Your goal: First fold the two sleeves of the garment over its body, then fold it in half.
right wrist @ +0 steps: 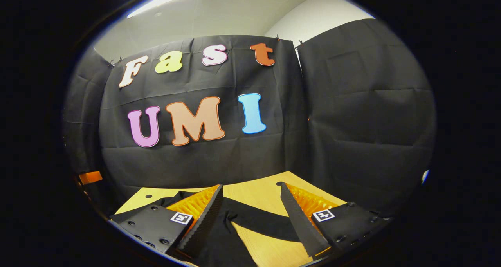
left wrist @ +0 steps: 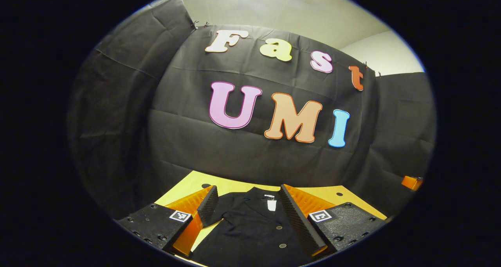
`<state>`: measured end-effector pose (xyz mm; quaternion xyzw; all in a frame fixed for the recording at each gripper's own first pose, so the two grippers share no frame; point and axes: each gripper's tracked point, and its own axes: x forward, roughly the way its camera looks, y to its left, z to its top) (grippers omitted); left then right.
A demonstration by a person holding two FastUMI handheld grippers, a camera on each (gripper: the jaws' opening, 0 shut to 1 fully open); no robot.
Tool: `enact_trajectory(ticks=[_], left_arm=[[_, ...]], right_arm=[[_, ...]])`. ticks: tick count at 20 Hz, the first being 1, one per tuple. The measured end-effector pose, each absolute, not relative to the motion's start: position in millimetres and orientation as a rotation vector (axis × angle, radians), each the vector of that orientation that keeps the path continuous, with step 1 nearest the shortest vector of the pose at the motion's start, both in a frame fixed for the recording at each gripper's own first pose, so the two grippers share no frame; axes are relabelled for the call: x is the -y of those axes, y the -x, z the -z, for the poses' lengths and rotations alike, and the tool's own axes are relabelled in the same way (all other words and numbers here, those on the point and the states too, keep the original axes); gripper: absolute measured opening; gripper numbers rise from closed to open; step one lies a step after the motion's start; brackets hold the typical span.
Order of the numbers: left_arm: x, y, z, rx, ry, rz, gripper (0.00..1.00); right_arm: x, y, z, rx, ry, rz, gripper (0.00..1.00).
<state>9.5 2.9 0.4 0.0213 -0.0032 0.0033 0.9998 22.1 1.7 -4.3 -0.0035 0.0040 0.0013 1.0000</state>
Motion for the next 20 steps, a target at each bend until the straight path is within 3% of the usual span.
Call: enact_trajectory(ticks=[3,7,8,10,12,20], left_arm=[[-4.4,-6.6,-3.5,0.014,-0.047,-0.011,0.92],[-10.1,-0.1,-6.0,0.019,-0.072,-0.030,0.92],[-12.8,1.5,-5.8,0.018,-0.076,-0.038,0.92],[-18.2,4.9,-6.2,0.016,-0.075,-0.059,0.93],[-23.9,7.7,-4.6,0.016,-0.067,-0.081,0.92],[-38.3,20.9,-1.4,0.010,-0.056,-0.147,0.92]], right_arm=[[-4.6,-21.8,7.3,-0.010,0.009,-0.013,0.92],[-6.8,-20.5,11.7,-0.015,0.016,-0.024,0.95],[-5.8,-20.8,15.0,-0.021,0.018,-0.024,0.91],[-4.7,-22.5,19.4,-0.042,0.013,-0.031,0.99],[-3.5,-25.7,17.7,-0.049,0.003,-0.039,0.92],[9.4,-33.8,20.2,-0.053,0.001,-0.036,0.95]])
